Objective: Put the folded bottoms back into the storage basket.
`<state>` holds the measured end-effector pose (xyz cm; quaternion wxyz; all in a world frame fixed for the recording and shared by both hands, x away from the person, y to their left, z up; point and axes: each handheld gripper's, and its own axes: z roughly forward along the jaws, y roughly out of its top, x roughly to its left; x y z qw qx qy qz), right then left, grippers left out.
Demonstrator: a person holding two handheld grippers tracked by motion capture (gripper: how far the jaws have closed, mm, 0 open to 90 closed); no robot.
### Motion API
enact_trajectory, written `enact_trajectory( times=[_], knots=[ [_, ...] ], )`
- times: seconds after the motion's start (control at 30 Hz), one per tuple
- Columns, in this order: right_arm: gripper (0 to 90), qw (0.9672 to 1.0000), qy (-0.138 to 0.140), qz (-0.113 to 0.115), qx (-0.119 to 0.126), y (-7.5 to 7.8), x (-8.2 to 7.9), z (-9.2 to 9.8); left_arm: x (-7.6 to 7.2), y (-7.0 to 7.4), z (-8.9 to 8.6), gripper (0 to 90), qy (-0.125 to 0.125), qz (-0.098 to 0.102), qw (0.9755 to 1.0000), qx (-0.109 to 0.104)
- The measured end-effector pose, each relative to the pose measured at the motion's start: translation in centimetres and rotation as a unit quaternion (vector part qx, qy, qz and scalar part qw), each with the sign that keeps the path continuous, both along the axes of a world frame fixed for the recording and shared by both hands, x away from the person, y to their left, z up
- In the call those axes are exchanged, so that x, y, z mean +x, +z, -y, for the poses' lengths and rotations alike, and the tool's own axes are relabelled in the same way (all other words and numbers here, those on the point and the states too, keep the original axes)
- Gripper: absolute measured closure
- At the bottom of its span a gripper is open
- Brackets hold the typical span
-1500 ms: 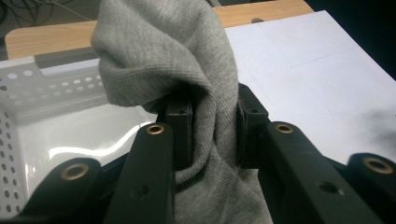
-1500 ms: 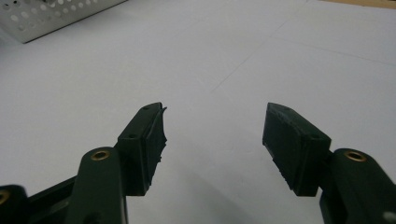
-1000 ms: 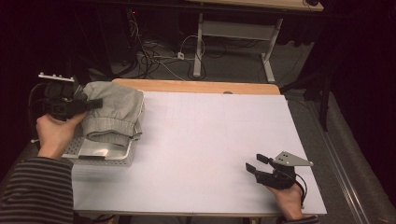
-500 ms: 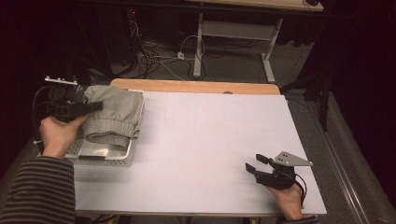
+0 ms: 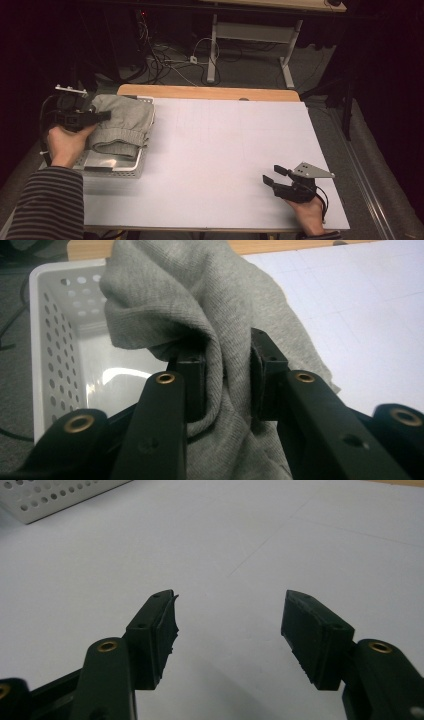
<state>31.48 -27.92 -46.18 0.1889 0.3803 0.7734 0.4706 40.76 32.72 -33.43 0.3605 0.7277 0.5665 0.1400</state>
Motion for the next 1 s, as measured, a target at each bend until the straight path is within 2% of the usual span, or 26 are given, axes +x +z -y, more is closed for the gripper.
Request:
enact_trajectory(
  times=[0.33,1.0],
  knots=[
    [39.8,1.0,0.001,0.0,-0.001,0.0,0.0,0.0,0.6,-1.3,-0.6,69.8,0.02,-0.011,0.9997,0.008],
    [39.8,1.0,0.002,-0.001,-0.001,0.0,0.0,0.0,2.1,-3.7,-1.3,69.9,0.049,-0.039,0.998,0.007]
  ],
)
